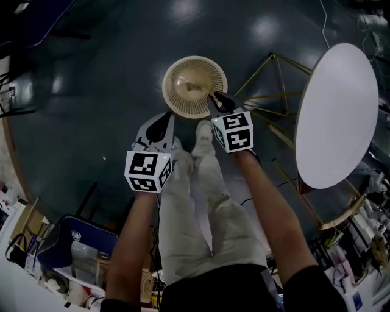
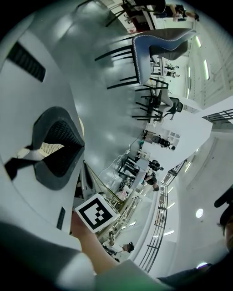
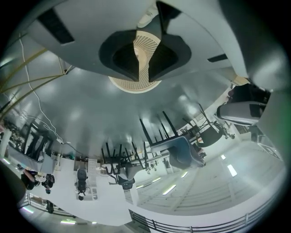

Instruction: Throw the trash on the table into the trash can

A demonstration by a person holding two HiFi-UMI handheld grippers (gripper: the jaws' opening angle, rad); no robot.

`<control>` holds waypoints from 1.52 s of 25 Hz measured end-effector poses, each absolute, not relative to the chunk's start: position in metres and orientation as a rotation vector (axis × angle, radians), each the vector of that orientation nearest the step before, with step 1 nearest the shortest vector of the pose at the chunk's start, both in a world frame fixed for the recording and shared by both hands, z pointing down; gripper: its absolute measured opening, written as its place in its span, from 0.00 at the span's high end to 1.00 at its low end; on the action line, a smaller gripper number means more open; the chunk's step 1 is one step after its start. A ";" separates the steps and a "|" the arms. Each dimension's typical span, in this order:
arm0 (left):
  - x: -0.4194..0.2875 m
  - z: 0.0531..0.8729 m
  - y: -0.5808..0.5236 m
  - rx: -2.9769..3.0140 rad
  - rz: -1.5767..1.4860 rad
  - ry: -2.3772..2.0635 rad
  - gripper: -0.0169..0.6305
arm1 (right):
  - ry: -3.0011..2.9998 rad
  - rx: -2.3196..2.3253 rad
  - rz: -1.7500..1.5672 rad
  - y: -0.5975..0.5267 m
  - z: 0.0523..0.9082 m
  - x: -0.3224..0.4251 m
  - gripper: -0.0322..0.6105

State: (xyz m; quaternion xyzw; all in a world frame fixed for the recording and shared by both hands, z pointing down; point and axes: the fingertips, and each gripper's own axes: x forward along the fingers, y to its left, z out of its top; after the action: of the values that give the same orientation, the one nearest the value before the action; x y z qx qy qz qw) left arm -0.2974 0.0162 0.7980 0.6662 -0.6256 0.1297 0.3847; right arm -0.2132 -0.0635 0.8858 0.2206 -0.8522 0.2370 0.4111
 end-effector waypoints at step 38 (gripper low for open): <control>-0.273 0.453 -0.037 1.898 0.218 -1.877 0.96 | -2.553 0.573 0.451 -0.098 0.484 -0.215 0.91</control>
State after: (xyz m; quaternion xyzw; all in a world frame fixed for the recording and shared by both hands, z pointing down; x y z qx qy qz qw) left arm -0.2733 -0.0366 0.4527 0.6898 -0.6821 0.0793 0.2295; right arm -0.2149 -0.0985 0.4838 0.2094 -0.9333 0.1647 0.2407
